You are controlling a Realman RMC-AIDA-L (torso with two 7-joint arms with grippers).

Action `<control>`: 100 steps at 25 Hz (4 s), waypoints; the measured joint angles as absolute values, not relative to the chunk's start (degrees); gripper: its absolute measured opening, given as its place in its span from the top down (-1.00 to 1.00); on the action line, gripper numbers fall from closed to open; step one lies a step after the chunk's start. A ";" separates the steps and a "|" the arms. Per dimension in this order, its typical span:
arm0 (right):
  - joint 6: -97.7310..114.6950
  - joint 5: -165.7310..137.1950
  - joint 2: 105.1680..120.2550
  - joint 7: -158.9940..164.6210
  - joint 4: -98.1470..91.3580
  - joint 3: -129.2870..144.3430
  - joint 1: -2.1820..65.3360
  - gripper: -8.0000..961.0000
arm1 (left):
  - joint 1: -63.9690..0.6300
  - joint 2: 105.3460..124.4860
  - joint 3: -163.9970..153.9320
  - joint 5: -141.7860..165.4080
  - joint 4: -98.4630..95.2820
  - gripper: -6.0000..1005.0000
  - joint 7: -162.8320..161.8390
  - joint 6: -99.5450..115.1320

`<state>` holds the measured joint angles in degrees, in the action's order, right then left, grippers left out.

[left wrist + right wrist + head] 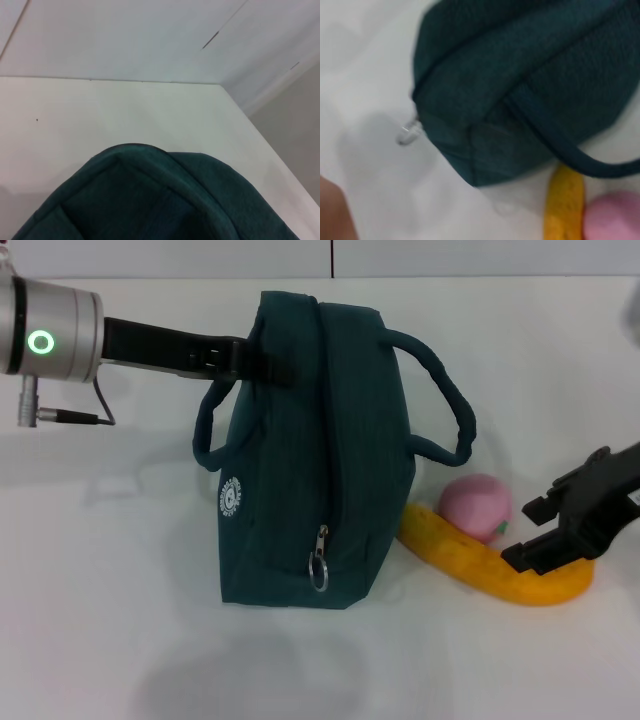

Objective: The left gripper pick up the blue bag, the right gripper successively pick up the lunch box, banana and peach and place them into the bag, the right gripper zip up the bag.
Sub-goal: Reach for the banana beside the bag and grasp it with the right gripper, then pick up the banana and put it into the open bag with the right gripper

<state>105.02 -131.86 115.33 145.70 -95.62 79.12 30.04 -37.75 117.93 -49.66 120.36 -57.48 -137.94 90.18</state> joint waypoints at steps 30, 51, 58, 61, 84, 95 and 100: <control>98.39 -139.16 115.57 151.02 -84.28 90.09 34.80 -0.29 | -37.77 118.12 -49.66 120.13 -57.48 0.88 -137.09 89.56; 92.90 -142.74 115.57 148.18 -80.41 95.65 34.55 -0.32 | -37.85 118.03 -49.66 120.14 -56.67 0.88 -137.02 89.56; 93.09 -142.75 115.65 148.18 -79.97 97.56 34.76 -0.31 | -37.92 118.03 -49.66 120.15 -56.69 0.88 -137.02 89.56; 93.18 -142.80 115.66 148.18 -80.04 98.14 34.86 -0.30 | -37.90 118.06 -49.66 120.15 -56.69 0.88 -137.02 89.56; 94.56 -142.78 115.52 142.51 -79.64 93.56 33.92 0.00 | -38.23 118.08 -49.66 120.15 -56.69 0.88 -137.02 89.55; 109.77 -124.54 115.07 126.22 -70.73 64.42 30.81 0.04 | -38.45 118.19 -49.66 120.09 -56.69 0.88 -137.02 88.80; 118.62 -122.41 113.30 117.11 -57.47 51.90 32.21 0.04 | -38.95 118.27 -49.66 119.89 -56.69 0.88 -137.02 88.78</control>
<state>118.62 -122.41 113.30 117.11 -57.47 51.90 32.21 -38.95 118.27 -49.66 119.89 -56.69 -137.02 88.78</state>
